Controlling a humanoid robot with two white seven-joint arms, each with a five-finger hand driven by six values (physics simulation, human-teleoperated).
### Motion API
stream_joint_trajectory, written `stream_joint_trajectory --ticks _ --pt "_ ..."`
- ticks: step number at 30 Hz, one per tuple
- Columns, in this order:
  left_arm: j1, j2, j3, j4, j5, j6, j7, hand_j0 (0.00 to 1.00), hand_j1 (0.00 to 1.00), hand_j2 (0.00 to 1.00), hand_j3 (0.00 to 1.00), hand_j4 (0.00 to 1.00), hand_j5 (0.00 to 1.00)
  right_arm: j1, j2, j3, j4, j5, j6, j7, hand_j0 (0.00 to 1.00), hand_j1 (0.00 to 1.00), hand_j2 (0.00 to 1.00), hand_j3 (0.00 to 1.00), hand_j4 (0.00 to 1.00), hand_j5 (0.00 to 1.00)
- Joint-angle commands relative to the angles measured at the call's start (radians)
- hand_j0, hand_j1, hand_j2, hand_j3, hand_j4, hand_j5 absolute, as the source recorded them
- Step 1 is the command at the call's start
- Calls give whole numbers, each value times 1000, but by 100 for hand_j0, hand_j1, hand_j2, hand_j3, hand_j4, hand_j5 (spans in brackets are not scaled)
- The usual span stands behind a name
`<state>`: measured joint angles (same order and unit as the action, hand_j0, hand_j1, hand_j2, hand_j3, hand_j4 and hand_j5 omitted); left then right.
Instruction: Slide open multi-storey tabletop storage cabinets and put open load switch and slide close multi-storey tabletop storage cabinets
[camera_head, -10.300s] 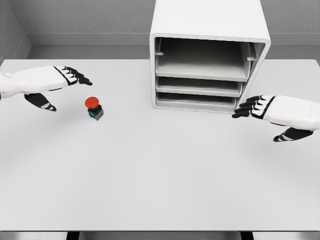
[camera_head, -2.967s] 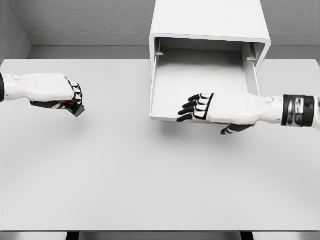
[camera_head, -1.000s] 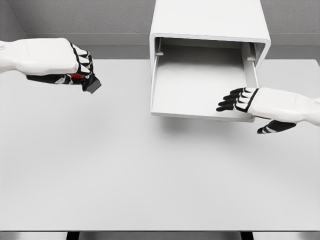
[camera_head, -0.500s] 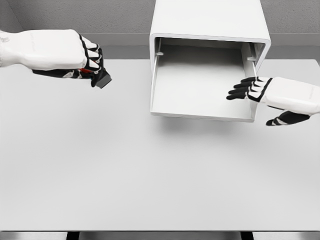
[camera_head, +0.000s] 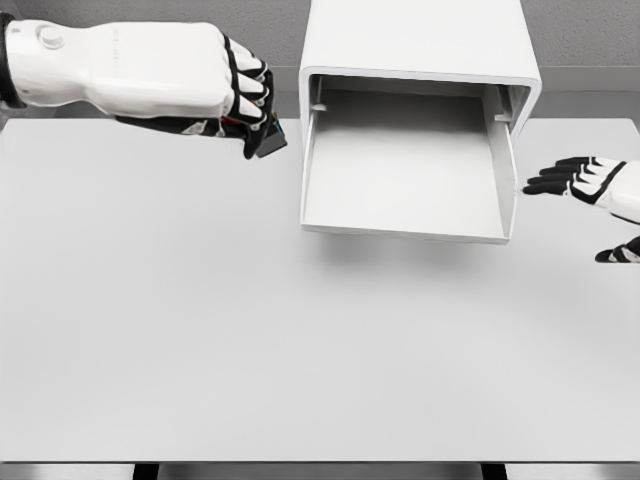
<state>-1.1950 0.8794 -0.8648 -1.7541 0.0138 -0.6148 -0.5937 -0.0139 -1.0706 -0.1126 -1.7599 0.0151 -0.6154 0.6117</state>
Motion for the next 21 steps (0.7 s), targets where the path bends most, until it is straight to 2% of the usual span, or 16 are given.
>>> stream_joint_trajectory --ticks 1,4,7,9,11,14,15,17,19,21 --pt "0 -56 1 -2 9 4 -5 35 35 35 35 35 35 6 -9 -127 0 -17 5 -1 100 100 100 100 100 100" --pt "-5 -180 0 4 2 4 -17 35 35 35 35 35 35 87 -6 -205 0 -29 5 -1 100 100 100 100 100 100" --pt "-18 -263 -3 5 2 4 -17 35 35 35 35 35 35 209 -2 -265 0 -32 5 -1 97 97 97 97 97 97" --pt "-35 -312 -7 8 0 4 -17 35 35 35 35 35 35 313 -3 -280 0 -30 5 -1 60 60 60 60 60 60" --pt "-34 -381 -8 33 0 4 -17 35 35 35 35 35 35 380 -3 -279 0 -29 5 -1 51 51 51 51 51 51" --pt "-37 -413 -11 136 -51 4 -17 35 35 35 35 35 35 407 -12 -240 0 -30 5 -1 51 51 51 51 51 51" --pt "-38 -416 -11 156 -70 4 -17 35 35 35 35 35 35 400 -12 -200 0 -29 5 -1 51 51 51 51 51 51" --pt "-38 -424 -11 168 -87 4 -17 35 35 35 35 35 35 394 -25 -179 -1 -30 5 -1 52 52 52 52 52 52" --pt "-38 -438 -14 200 -117 4 -17 35 35 35 35 35 35 365 -55 -136 -1 -29 5 -1 52 52 52 52 52 52" --pt "-37 -441 -34 208 -141 4 -17 36 36 36 36 36 36 316 -58 -72 -1 -29 5 -1 53 53 53 53 53 53"
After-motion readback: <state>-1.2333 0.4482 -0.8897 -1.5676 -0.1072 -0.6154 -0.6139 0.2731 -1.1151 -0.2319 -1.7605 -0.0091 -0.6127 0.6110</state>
